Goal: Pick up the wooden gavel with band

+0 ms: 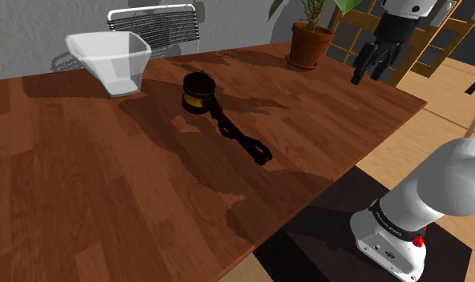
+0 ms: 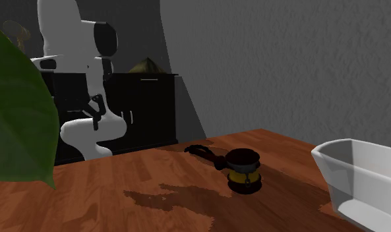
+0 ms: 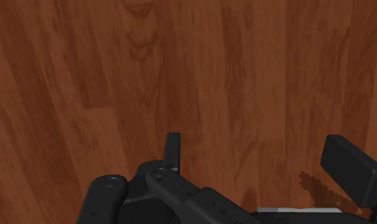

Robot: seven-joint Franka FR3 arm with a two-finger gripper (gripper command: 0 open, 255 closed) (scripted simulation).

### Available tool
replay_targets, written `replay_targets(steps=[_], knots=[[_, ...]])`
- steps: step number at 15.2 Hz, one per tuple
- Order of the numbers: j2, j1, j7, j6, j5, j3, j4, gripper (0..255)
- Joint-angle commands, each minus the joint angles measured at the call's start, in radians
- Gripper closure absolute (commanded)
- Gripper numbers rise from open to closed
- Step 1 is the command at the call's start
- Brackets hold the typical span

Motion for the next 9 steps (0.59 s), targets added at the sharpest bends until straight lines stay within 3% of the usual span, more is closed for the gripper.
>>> replay_targets(steps=[1, 9], knots=[[0.0, 0.0, 0.0, 0.0, 0.0, 0.0, 0.0, 0], [0.112, 0.073, 0.155, 0.136, 0.114, 0.151, 0.007, 0]])
